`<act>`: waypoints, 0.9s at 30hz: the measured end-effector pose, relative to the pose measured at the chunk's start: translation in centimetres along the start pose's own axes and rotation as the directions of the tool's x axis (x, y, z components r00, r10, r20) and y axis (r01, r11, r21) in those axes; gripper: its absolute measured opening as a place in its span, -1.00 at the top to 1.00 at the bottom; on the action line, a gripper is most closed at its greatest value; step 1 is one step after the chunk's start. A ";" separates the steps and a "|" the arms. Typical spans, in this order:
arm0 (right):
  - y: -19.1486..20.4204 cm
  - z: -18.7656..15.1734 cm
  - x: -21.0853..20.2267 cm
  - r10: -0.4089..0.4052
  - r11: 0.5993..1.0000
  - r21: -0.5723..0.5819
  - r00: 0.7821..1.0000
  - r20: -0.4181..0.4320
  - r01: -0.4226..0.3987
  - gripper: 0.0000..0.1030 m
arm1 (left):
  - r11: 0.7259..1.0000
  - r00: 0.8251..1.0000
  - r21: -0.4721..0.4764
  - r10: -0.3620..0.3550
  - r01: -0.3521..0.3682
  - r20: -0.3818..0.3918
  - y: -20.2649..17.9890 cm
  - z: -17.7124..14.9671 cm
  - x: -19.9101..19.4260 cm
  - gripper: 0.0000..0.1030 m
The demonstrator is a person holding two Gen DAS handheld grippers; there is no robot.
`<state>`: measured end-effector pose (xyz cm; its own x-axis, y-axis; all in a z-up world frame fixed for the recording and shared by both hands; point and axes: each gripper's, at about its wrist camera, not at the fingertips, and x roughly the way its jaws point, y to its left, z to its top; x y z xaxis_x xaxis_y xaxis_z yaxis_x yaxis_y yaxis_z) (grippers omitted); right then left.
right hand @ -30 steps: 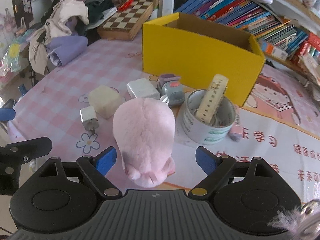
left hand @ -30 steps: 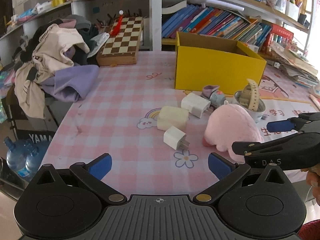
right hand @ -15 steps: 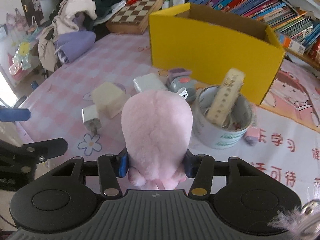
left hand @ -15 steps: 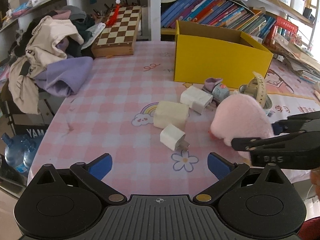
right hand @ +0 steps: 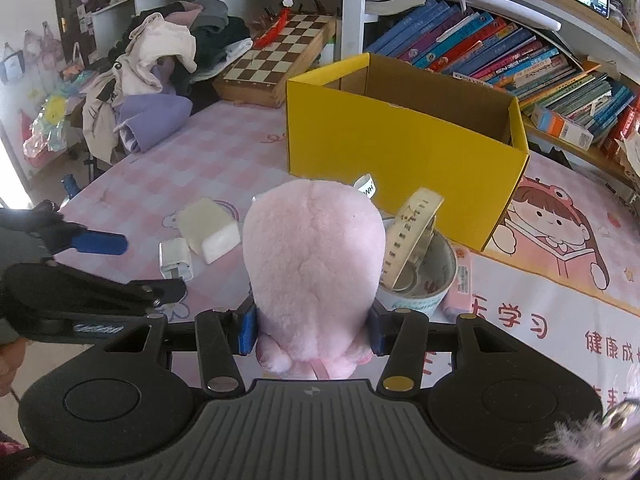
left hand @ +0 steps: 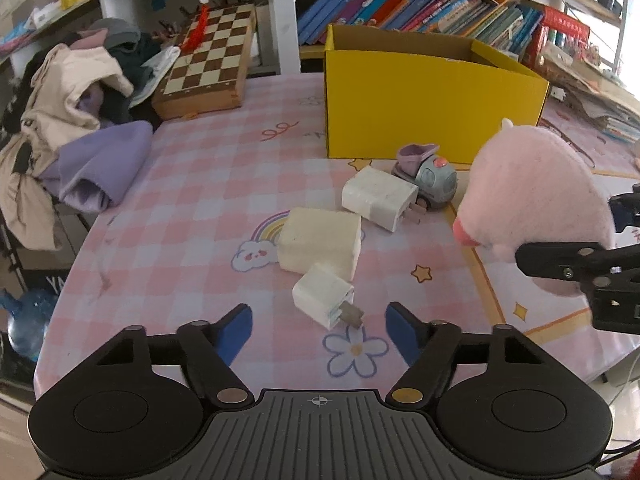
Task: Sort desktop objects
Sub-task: 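Reach the right tool to the pink plush pig and close on it, then lift the pig with the right tool while the left tool grasps a white charger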
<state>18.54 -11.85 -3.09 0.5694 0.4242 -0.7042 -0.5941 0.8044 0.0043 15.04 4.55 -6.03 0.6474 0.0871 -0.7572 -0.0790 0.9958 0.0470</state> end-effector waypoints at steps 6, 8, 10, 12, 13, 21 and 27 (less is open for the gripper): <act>-0.5 0.7 -0.1 0.017 1.000 -0.021 1.000 0.022 -0.016 0.07 | 1.000 1.000 -0.017 0.008 -0.009 -0.028 0.0 0.8 1.5 -0.04; -0.7 1.0 -0.1 0.023 0.999 -0.029 0.999 0.029 -0.022 0.07 | 1.000 0.999 -0.024 0.008 -0.009 -0.040 0.0 0.9 1.9 0.01; -0.8 1.3 0.1 0.029 0.999 -0.034 0.999 0.030 -0.028 0.07 | 0.999 0.999 -0.031 0.003 -0.005 -0.047 0.1 1.1 2.2 0.10; -1.0 1.5 0.2 0.034 0.999 -0.036 0.999 0.029 -0.033 0.07 | 0.999 0.998 -0.035 0.001 -0.003 -0.059 0.2 1.2 2.4 0.30; -1.0 1.6 0.2 0.037 0.999 -0.037 0.999 0.028 -0.036 0.07 | 0.999 0.998 -0.035 0.001 -0.003 -0.064 0.2 1.2 2.4 0.34; -1.2 2.1 0.1 0.061 0.998 -0.035 0.997 0.038 -0.060 0.07 | 0.998 0.999 -0.067 -0.018 0.015 -0.046 1.1 1.1 1.1 0.43; -1.6 3.0 -0.5 0.068 0.997 -0.027 0.994 0.083 -0.066 0.07 | 0.998 0.998 -0.054 -0.027 0.030 0.056 0.8 2.5 -1.8 0.44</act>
<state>20.90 -12.14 -0.64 0.5731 0.5112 -0.6406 -0.6457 0.7630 0.0312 15.64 5.25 -3.00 0.6910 0.0620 -0.7202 -0.1005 0.9949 -0.0107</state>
